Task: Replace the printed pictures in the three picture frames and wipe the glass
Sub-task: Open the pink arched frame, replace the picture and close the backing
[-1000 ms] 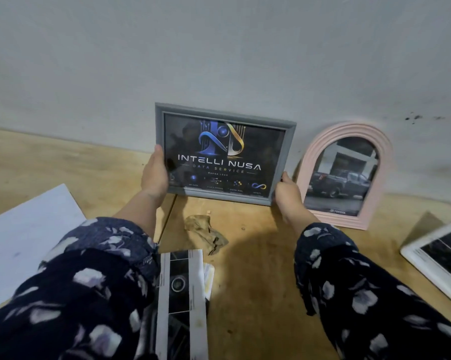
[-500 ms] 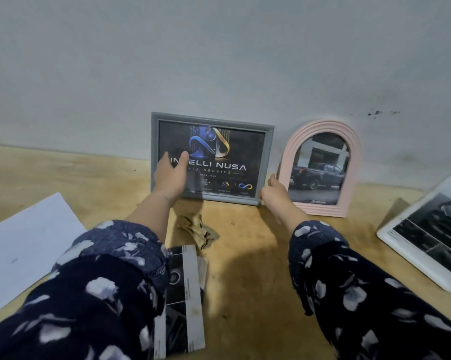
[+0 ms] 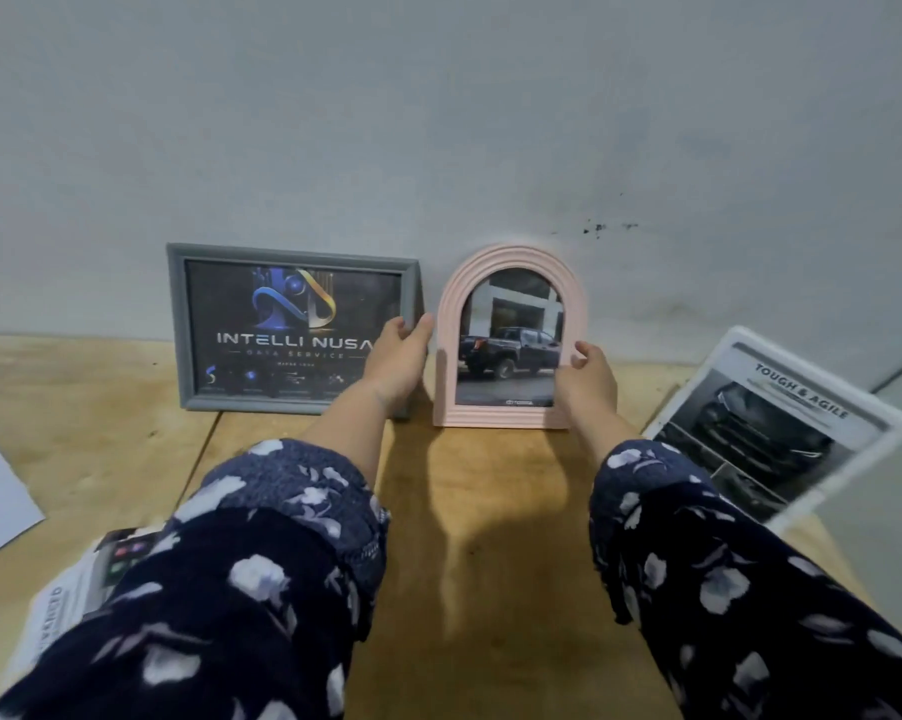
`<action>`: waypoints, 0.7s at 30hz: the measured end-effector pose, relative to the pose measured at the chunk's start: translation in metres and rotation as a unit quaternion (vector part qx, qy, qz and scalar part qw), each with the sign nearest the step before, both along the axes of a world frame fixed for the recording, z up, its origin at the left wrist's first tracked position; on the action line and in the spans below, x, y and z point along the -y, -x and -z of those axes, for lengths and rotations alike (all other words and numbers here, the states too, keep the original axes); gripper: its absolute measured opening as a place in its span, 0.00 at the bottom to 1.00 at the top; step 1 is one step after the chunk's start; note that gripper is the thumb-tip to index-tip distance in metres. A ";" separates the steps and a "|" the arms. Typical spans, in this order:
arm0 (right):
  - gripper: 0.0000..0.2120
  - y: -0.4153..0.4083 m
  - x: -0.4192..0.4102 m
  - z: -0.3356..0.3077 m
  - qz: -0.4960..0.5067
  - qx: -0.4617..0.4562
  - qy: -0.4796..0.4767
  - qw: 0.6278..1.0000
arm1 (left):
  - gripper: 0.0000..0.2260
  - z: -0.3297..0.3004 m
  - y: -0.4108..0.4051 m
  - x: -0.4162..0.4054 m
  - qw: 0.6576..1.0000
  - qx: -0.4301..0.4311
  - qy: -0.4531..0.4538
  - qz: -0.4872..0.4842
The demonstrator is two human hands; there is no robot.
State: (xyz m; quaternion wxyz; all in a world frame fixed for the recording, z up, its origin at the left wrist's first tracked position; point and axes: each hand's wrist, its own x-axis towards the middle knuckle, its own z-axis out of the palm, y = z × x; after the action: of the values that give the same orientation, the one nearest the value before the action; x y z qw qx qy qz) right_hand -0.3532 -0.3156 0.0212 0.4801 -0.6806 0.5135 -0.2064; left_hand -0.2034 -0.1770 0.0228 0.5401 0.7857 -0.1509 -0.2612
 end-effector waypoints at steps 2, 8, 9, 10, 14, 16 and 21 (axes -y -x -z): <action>0.27 0.010 0.025 0.001 0.005 -0.010 -0.011 1.000 | 0.32 0.003 0.009 0.020 1.000 -0.021 0.000 -0.006; 0.25 0.007 0.051 0.019 -0.066 0.021 -0.091 0.993 | 0.33 0.019 0.036 0.052 0.997 -0.033 0.022 -0.059; 0.24 0.005 0.053 0.022 -0.077 0.022 -0.091 0.993 | 0.33 0.020 0.041 0.054 0.997 -0.027 0.028 -0.072; 0.24 0.004 0.053 0.023 -0.085 0.022 -0.093 0.992 | 0.33 0.021 0.044 0.056 0.995 -0.026 0.036 -0.085; 0.22 0.005 0.058 0.021 -0.091 0.043 -0.090 0.991 | 0.34 0.016 0.055 0.057 0.991 -0.031 0.045 -0.120; 0.19 0.008 0.060 0.015 -0.074 0.056 -0.053 0.994 | 0.34 0.013 0.059 0.055 0.989 -0.034 0.055 -0.132; 0.17 0.012 0.058 -0.012 -0.092 0.072 0.033 0.993 | 0.36 0.005 0.065 0.043 0.986 -0.058 0.069 -0.142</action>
State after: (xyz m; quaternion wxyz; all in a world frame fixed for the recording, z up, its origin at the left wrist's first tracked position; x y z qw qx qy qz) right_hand -0.3654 -0.3735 0.0337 0.5096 -0.7238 0.4062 -0.2267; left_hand -0.2683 -0.2199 0.0177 0.6328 0.7433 -0.0237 -0.2157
